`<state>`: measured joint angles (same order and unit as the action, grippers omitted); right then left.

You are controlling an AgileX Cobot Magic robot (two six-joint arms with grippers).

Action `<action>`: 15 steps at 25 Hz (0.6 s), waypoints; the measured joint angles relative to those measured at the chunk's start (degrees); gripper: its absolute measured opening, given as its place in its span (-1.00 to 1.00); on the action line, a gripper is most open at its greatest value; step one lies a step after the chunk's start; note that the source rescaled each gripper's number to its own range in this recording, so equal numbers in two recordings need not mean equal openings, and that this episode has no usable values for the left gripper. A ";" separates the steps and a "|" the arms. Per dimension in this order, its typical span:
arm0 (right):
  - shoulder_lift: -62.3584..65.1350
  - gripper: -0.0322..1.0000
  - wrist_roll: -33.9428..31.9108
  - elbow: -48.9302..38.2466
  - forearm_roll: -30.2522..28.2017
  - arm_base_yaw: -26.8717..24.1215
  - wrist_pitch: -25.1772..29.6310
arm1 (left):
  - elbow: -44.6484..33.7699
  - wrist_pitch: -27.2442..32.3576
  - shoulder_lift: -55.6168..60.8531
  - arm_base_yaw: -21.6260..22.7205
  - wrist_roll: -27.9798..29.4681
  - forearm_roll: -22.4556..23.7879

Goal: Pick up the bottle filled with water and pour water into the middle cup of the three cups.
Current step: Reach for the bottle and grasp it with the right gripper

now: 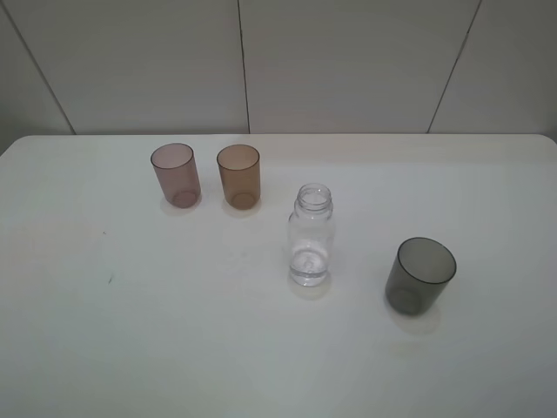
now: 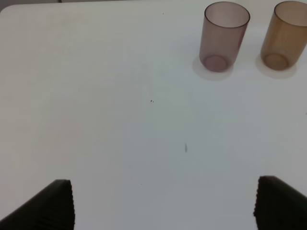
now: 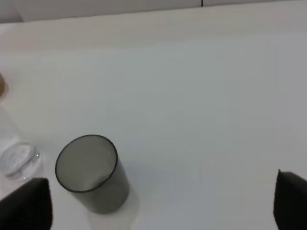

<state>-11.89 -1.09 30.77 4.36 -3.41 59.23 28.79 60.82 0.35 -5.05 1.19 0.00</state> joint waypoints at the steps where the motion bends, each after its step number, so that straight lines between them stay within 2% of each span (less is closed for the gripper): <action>1: -3.41 1.00 0.00 1.09 0.00 0.00 -1.09 | 0.00 0.00 0.00 0.00 0.00 0.00; 9: -28.48 1.00 0.00 14.87 0.20 0.75 -7.04 | 0.00 0.00 0.00 0.00 0.00 0.00; 12: -34.97 1.00 0.00 17.70 0.42 5.49 -8.95 | 0.00 0.00 0.00 0.00 0.00 0.00; 15: -39.64 1.00 0.00 18.32 0.28 13.86 -11.97 | 0.00 0.00 0.00 0.00 0.00 0.00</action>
<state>-51.52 -1.09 49.09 4.64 10.45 47.26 28.79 60.82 0.35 -5.05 1.19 0.00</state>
